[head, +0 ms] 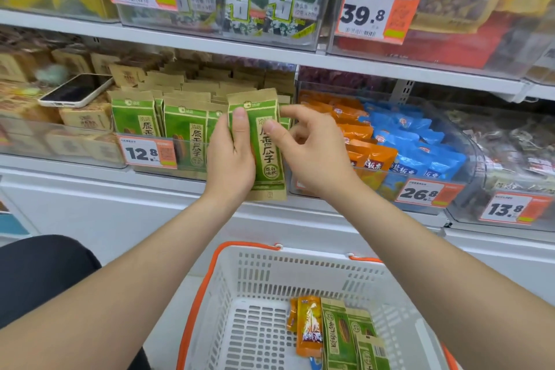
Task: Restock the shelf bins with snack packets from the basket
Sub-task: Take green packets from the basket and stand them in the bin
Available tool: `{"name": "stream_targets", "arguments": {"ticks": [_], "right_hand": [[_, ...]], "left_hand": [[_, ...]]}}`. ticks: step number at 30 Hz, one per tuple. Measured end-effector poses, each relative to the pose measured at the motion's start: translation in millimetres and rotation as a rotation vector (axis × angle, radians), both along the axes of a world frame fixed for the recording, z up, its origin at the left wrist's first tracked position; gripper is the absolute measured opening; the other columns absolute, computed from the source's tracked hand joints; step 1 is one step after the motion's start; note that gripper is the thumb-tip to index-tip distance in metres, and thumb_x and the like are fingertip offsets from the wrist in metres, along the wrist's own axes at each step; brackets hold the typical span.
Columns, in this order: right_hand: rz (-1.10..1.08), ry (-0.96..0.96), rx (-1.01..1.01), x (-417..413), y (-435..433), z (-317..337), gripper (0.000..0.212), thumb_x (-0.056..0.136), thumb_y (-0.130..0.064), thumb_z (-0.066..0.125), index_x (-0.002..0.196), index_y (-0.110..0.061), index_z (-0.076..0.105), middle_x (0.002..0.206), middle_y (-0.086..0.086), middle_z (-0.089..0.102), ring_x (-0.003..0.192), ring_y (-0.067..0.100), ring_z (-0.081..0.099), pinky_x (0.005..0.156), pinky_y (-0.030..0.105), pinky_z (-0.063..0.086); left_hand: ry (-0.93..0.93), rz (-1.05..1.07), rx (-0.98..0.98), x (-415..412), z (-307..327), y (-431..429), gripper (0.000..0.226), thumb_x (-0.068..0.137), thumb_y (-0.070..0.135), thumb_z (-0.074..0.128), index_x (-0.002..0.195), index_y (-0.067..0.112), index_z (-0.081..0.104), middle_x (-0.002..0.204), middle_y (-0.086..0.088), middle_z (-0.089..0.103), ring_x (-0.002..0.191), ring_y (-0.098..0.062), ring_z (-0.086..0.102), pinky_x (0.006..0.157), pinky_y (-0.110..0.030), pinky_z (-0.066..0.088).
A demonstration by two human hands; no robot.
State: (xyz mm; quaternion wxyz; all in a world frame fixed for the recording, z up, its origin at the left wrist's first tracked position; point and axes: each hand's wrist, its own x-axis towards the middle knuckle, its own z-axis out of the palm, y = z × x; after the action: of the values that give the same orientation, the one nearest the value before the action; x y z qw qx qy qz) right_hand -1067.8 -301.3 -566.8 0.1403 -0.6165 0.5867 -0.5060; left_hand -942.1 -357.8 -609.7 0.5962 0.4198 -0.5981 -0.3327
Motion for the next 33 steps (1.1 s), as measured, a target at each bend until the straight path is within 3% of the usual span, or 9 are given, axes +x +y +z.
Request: {"name": "stream_targets", "arguments": {"ticks": [4, 8, 12, 16, 21, 24, 27, 30, 33], "right_hand": [[-0.066, -0.002, -0.034, -9.8, -11.7, 7.9, 0.017, 0.097, -0.032, 0.072, 0.107, -0.02, 0.08, 0.083, -0.01, 0.079, 0.076, 0.004, 0.076, 0.077, 0.042, 0.064], [-0.069, 0.034, -0.066, -9.5, -19.3, 13.2, 0.011, 0.097, -0.029, 0.069, 0.096, -0.024, 0.078, 0.081, -0.012, 0.078, 0.076, 0.006, 0.074, 0.078, 0.044, 0.063], [0.003, 0.086, -0.008, -1.8, -21.2, 9.3, 0.023, 0.103, -0.034, 0.057, 0.119, -0.024, 0.07, 0.091, -0.013, 0.079, 0.084, 0.002, 0.074, 0.086, 0.043, 0.061], [0.145, 0.05, -0.008, -4.3, -22.1, 18.4, 0.029, 0.104, -0.033, 0.059, 0.131, -0.023, 0.067, 0.099, -0.011, 0.079, 0.088, 0.003, 0.075, 0.074, 0.03, 0.062], [0.043, 0.153, -0.08, -7.0, -29.8, 20.1, 0.018, 0.096, -0.039, 0.072, 0.11, -0.03, 0.07, 0.086, -0.016, 0.078, 0.074, 0.003, 0.074, 0.072, 0.031, 0.059], [-0.125, 0.209, -0.23, -8.5, -34.9, 21.7, 0.021, 0.094, -0.047, 0.067, 0.106, -0.03, 0.067, 0.087, -0.016, 0.077, 0.078, 0.012, 0.074, 0.073, 0.042, 0.059], [-0.222, 0.242, -0.345, -10.7, -35.0, 25.5, 0.022, 0.099, -0.043, 0.061, 0.112, -0.025, 0.062, 0.083, -0.009, 0.073, 0.074, 0.026, 0.068, 0.066, 0.046, 0.054], [-0.216, 0.313, -0.284, -14.4, -37.3, 17.5, 0.019, 0.102, -0.041, 0.059, 0.114, -0.026, 0.057, 0.083, -0.006, 0.071, 0.072, 0.025, 0.067, 0.063, 0.045, 0.054], [-0.175, 0.332, -0.206, -15.8, -39.4, 7.2, 0.017, 0.103, -0.041, 0.059, 0.114, -0.029, 0.056, 0.085, -0.016, 0.067, 0.082, 0.02, 0.065, 0.078, 0.048, 0.053]], "left_hand": [[-0.04, 0.035, -0.028, 2.5, 4.6, -12.3, 0.053, 0.11, 0.053, 0.026, 0.102, 0.019, 0.066, 0.094, 0.002, 0.072, 0.092, -0.013, 0.068, 0.086, -0.048, 0.055], [-0.035, 0.058, -0.014, 5.0, 5.5, -17.8, 0.05, 0.111, 0.048, 0.026, 0.099, 0.019, 0.064, 0.094, 0.0, 0.072, 0.092, -0.017, 0.068, 0.086, -0.049, 0.055], [-0.03, 0.053, -0.04, 8.4, 11.2, -21.1, 0.047, 0.112, 0.045, 0.028, 0.106, 0.014, 0.062, 0.098, -0.001, 0.071, 0.094, -0.016, 0.068, 0.086, -0.049, 0.055], [-0.035, 0.099, -0.094, 10.3, 13.9, -23.4, 0.046, 0.112, 0.046, 0.031, 0.1, 0.014, 0.061, 0.091, 0.0, 0.069, 0.086, -0.019, 0.067, 0.079, -0.052, 0.054], [-0.084, 0.077, -0.151, 11.7, 20.7, -19.9, 0.036, 0.113, 0.041, 0.034, 0.09, 0.026, 0.057, 0.081, 0.009, 0.061, 0.074, -0.005, 0.055, 0.066, -0.033, 0.044], [-0.09, 0.144, -0.111, 12.3, 21.0, -21.5, 0.035, 0.112, 0.036, 0.032, 0.096, 0.028, 0.061, 0.091, 0.011, 0.066, 0.086, -0.007, 0.062, 0.075, -0.034, 0.047], [-0.087, 0.198, -0.051, 14.3, 16.3, -24.0, 0.022, 0.105, 0.017, 0.043, 0.106, 0.022, 0.064, 0.102, 0.009, 0.068, 0.095, -0.014, 0.065, 0.085, -0.036, 0.051], [-0.178, 0.178, -0.014, 15.1, 11.0, -21.9, 0.029, 0.093, -0.002, 0.05, 0.107, 0.019, 0.064, 0.103, 0.007, 0.067, 0.095, -0.017, 0.064, 0.085, -0.029, 0.049], [-0.26, 0.149, 0.017, 13.5, 6.0, -20.2, 0.031, 0.09, -0.005, 0.052, 0.108, 0.018, 0.064, 0.102, 0.006, 0.066, 0.093, -0.015, 0.063, 0.08, -0.019, 0.047]]}}
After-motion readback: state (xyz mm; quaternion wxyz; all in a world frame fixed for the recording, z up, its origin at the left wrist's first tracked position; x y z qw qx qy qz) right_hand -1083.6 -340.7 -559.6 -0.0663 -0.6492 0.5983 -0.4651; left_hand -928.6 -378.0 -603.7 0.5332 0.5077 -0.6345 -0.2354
